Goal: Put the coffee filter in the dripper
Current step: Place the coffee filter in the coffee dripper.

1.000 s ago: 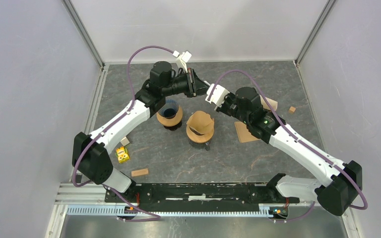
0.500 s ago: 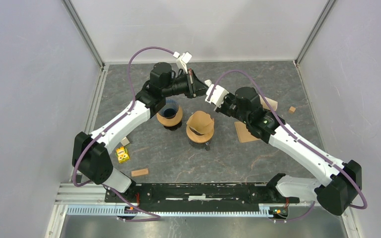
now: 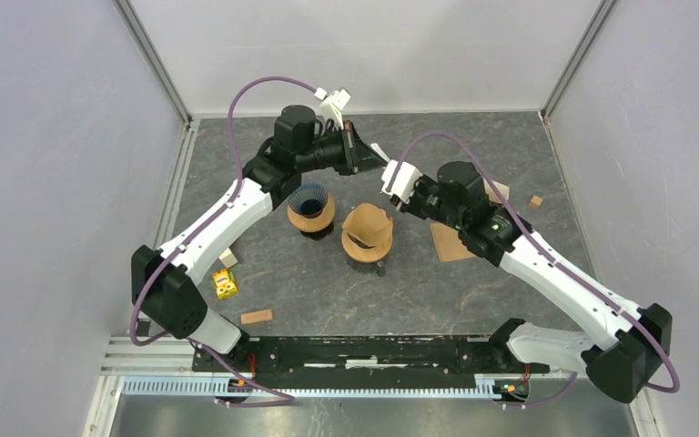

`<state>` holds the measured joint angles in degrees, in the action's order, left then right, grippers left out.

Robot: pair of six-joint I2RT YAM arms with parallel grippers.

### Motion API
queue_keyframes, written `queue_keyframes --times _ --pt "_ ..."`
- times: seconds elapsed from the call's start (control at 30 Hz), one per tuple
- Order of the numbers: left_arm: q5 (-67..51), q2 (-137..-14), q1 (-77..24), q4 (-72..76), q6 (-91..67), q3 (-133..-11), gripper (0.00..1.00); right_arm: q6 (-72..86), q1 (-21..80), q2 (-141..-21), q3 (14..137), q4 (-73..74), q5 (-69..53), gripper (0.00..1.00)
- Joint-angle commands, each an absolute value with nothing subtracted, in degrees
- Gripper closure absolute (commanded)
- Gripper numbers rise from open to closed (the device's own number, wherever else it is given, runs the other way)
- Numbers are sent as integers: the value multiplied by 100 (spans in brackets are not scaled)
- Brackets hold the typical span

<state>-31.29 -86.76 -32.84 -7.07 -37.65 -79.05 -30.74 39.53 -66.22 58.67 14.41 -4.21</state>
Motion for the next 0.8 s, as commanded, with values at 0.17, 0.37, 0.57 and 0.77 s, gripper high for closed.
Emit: queue_keyframes --times 0.17,0.37,0.57,0.77 --pt "-2936 -8634 -3296 -1248 -3246 -8519 98 -2742 3641 -6155 6864 1814 -714 55" --pt "-2953 -8622 -3305 -1205 -3302 -8495 98 -2577 3630 -6383 7167 1889 -942 51" --pt "-3021 -8661 -3313 -1095 -3436 -8505 98 -2534 3625 -6521 7036 1830 -1158 49" --pt "-3015 -8703 -3348 -1090 -3458 -8520 98 -2491 3628 -6538 6976 1770 -1184 48"
